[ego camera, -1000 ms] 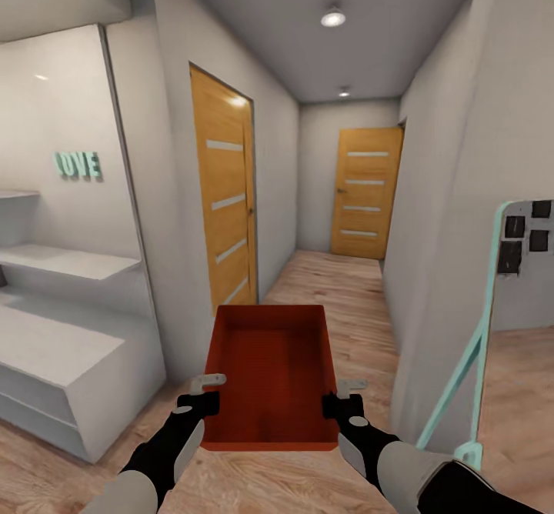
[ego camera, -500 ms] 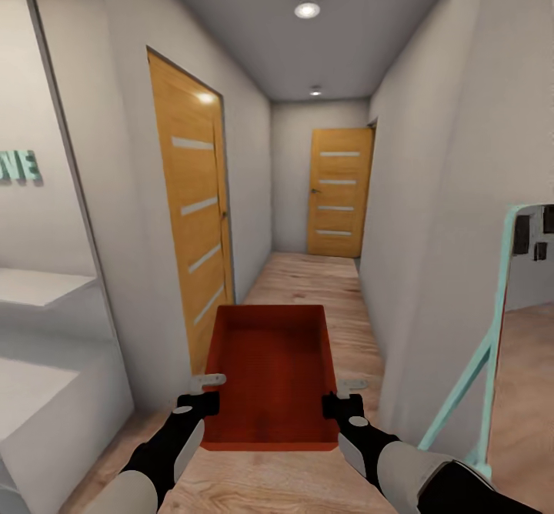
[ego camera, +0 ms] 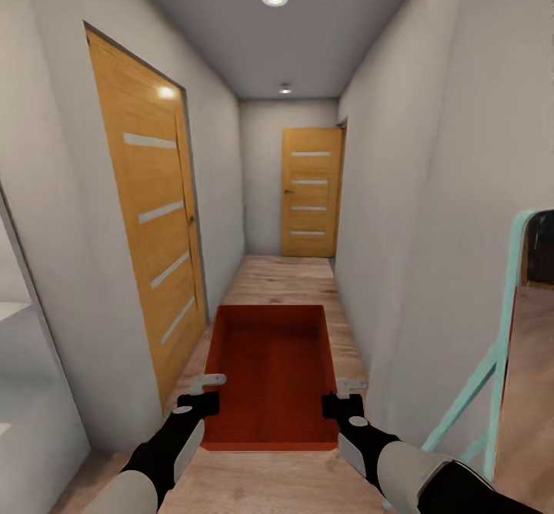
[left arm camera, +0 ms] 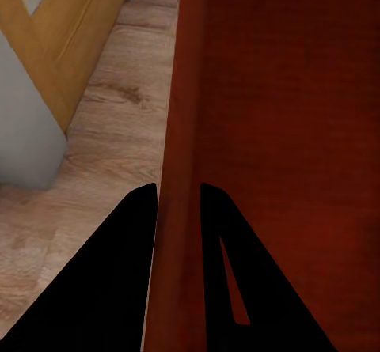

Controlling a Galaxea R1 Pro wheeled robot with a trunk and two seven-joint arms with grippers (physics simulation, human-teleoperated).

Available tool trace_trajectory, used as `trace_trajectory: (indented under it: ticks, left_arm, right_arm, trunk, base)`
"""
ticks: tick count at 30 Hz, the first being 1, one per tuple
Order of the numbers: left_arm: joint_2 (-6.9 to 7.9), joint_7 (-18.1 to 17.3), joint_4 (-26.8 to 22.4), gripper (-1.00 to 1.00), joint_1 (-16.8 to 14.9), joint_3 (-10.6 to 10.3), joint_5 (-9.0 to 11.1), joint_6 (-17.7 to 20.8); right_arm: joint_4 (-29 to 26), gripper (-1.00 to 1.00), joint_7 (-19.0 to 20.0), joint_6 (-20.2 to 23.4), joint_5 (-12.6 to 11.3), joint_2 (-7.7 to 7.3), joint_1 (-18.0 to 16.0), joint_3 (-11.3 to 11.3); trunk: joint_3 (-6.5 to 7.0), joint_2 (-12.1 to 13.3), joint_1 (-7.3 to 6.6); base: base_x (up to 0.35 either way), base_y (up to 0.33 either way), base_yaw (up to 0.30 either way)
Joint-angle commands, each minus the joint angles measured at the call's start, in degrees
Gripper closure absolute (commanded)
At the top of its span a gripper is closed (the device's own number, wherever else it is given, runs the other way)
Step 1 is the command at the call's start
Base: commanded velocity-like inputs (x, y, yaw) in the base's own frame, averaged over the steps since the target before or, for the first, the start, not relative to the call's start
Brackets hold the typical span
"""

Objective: Move the two storage containers from the living room to the garage. In the garage, place one container on the floor and stack the other container on top of it (either order is fine).

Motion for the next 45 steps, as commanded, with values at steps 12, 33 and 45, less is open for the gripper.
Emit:
trace_trajectory:
  ticks: [12, 33, 45]
  left_arm:
    - [3.36, 0.87, -0.02, 1.00, -0.01, 1.77, 0.83, 0.38]
    - [3.35, 0.87, -0.05, 1.00, -0.01, 1.77, 0.83, 0.38]
    - [3.28, 0.87, -0.11, 1.00, -0.01, 1.77, 0.83, 0.38]
  right_arm:
    - [-0.15, 1.00, 0.00, -1.54, 0.17, -0.28, -0.07, -2.07]
    - [-0.15, 1.00, -0.02, -1.54, 0.17, -0.27, -0.07, -2.07]
    - [-0.15, 1.00, -0.02, -1.46, 0.17, -0.33, -0.07, -2.07]
  trunk:
    - [-0.10, -0.09, 0.05]
    - [-0.10, -0.09, 0.05]
    - [-0.10, -0.09, 0.05]
  base:
    - [0.321, 0.081, -0.081]
    - [0.322, 0.088, -0.036]
    - [0.322, 0.094, -0.006]
